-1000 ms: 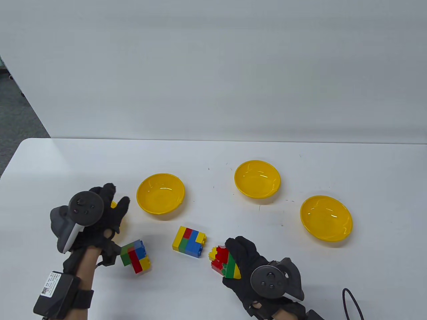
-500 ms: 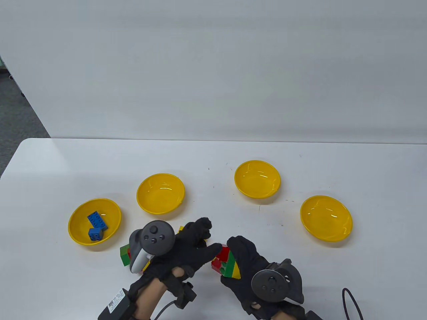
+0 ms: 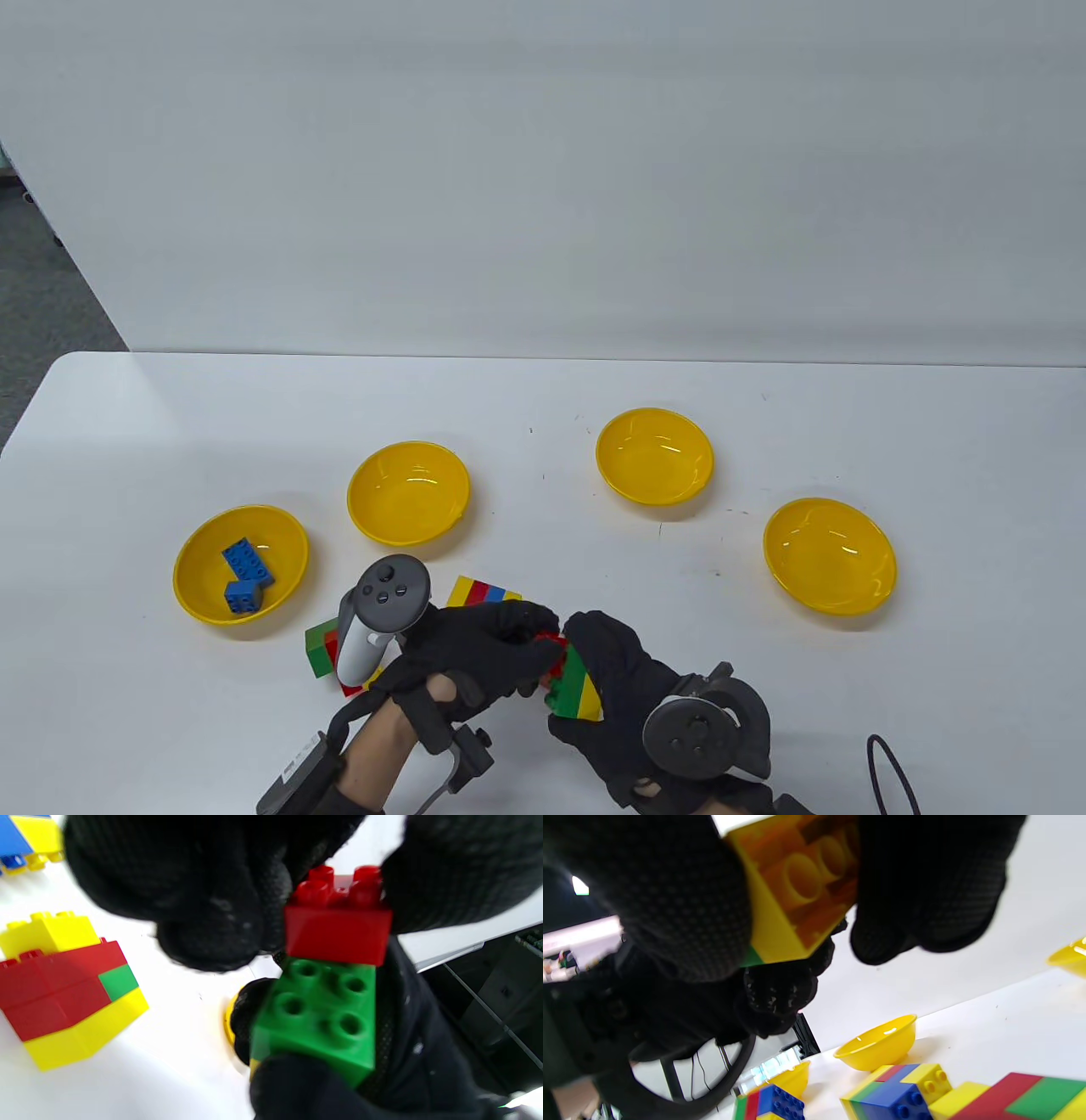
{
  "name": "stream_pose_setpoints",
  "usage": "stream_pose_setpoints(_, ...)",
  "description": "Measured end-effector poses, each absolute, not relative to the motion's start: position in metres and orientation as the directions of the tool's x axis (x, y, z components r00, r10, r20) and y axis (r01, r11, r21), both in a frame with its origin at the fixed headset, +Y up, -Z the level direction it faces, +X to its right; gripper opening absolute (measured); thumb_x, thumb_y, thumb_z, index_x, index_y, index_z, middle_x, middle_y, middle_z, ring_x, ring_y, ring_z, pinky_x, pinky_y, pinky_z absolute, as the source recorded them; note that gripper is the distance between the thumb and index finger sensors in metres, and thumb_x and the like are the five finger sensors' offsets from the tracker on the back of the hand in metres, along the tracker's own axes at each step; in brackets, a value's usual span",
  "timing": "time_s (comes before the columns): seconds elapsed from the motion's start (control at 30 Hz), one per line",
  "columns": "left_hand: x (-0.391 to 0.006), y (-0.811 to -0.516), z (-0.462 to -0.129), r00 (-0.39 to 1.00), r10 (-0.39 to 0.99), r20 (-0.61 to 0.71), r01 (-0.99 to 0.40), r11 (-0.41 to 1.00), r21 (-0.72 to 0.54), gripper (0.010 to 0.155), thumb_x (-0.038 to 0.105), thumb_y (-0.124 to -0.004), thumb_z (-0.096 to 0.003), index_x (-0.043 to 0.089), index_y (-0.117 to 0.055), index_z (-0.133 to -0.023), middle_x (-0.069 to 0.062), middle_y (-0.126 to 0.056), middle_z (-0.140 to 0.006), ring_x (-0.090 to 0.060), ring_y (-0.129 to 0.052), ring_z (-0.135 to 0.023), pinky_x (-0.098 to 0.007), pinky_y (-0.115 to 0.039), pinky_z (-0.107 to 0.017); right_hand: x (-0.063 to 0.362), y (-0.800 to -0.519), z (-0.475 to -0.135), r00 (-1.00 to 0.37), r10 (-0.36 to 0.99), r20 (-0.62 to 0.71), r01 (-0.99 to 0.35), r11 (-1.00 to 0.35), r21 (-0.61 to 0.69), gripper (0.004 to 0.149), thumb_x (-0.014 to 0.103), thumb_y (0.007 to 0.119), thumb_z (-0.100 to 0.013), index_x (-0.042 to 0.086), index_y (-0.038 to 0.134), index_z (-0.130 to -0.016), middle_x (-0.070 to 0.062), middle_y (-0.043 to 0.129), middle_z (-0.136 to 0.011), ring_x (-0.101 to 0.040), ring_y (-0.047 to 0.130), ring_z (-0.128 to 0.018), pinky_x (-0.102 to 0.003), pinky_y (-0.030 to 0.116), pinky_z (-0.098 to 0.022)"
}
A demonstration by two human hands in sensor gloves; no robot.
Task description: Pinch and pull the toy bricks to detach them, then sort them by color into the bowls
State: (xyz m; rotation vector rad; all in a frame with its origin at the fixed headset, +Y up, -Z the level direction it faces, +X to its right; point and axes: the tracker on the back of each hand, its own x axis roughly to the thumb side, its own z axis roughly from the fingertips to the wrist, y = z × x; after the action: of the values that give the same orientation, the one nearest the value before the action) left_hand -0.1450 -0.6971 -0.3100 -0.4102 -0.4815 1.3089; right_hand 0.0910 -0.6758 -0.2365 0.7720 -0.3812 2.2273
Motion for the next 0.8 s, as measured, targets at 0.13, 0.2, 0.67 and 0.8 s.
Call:
stream_pose_setpoints(0.13,-0.163,-0.68,-0.315,0.125,0.989,0.074,-0.882,0.145,-0.448,0.067,0.055,-0.094,-0.0431,0.012,-0.082,-0.093,-0.02,-0.097,-0.076,-0.038,-0.105,-0.052,-0.052,-0.089,-0.037,0.102,-0.677,-0.244,-0.422,0.727,0.542,-0.846,-0.531,0.053,0.095,0.039,0.102,-0.028,-0.006,0.056,-0.097,-0.034,0.067,-0.091,-0.038,0.101,-0.057,-0.051,0.093,-0.038)
stream_pose_setpoints(0.2,-0.181,-0.649,-0.325,0.382,0.903,0.195,-0.878,0.42,-0.228,0.067,0.055,-0.093,-0.0443,0.015,-0.078,-0.096,-0.019,-0.094,-0.082,-0.037,-0.104,-0.057,-0.051,-0.089,-0.04,0.107,-0.678,-0.245,-0.472,0.699,0.537,-0.825,-0.565,0.01,0.094,0.038,0.1,-0.029,-0.003,0.053,-0.099,-0.033,0.062,-0.094,-0.038,0.098,-0.06,-0.051,0.091,-0.041)
stream_pose_setpoints(0.67,-0.203,-0.652,-0.441,0.981,-0.047,-0.187,0.022,0.991,-0.133,0.069,0.041,-0.095,-0.0455,0.02,-0.067,-0.105,-0.019,-0.076,-0.101,-0.043,-0.089,-0.081,-0.058,-0.078,-0.057,0.118,-0.679,-0.252,-0.507,0.706,0.494,-0.809,-0.587,0.009,0.094,0.036,0.098,-0.031,-0.003,0.047,-0.101,-0.034,0.056,-0.096,-0.041,0.093,-0.065,-0.054,0.087,-0.045)
stream_pose_setpoints(0.8,-0.208,-0.67,-0.453,0.973,0.011,-0.232,-0.041,0.991,-0.124,0.07,0.041,-0.095,-0.0458,0.019,-0.067,-0.105,-0.019,-0.077,-0.101,-0.042,-0.089,-0.082,-0.058,-0.078,-0.058,0.119,-0.679,-0.252,-0.533,0.687,0.493,-0.79,-0.613,0.002,0.094,0.036,0.098,-0.031,-0.003,0.047,-0.101,-0.034,0.056,-0.096,-0.041,0.093,-0.065,-0.054,0.086,-0.045)
